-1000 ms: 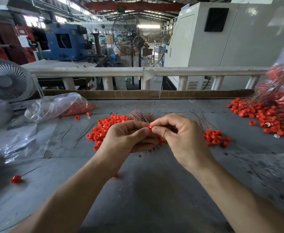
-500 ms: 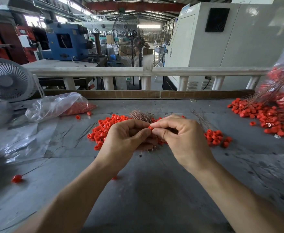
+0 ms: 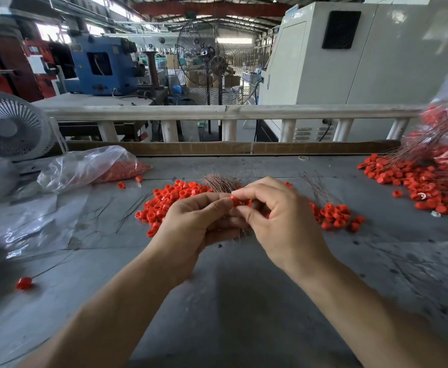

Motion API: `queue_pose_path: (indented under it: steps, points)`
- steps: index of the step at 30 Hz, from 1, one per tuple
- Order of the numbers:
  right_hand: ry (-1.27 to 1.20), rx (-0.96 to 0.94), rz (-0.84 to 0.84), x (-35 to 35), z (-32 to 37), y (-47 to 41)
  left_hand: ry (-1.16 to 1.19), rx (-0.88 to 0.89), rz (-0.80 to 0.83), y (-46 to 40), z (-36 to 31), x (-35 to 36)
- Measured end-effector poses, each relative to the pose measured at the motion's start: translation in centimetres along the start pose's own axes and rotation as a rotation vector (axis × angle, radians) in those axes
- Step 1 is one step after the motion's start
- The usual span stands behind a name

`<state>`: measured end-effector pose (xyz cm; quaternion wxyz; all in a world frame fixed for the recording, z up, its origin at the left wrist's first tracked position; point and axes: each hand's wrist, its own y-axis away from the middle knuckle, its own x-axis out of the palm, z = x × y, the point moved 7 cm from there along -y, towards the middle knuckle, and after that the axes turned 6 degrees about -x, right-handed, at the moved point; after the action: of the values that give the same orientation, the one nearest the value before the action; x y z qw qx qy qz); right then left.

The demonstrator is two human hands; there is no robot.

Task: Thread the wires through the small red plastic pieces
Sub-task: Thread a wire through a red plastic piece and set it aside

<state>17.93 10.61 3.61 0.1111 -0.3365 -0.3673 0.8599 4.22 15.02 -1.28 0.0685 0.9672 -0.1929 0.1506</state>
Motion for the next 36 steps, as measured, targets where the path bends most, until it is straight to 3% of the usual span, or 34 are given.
queue_pose_path:
  steps: [13,28,36]
  points:
    - [0.247,-0.031,0.013,0.5,1.3,0.2,0.100,-0.093,0.000,-0.1,0.7,0.0]
    - [0.318,-0.159,-0.083,-0.5,1.5,0.0,0.038,-0.091,0.076,-0.3,0.5,0.3]
    - [0.300,-0.171,-0.004,-0.3,1.5,-0.1,0.041,-0.026,0.039,-0.5,0.2,-0.2]
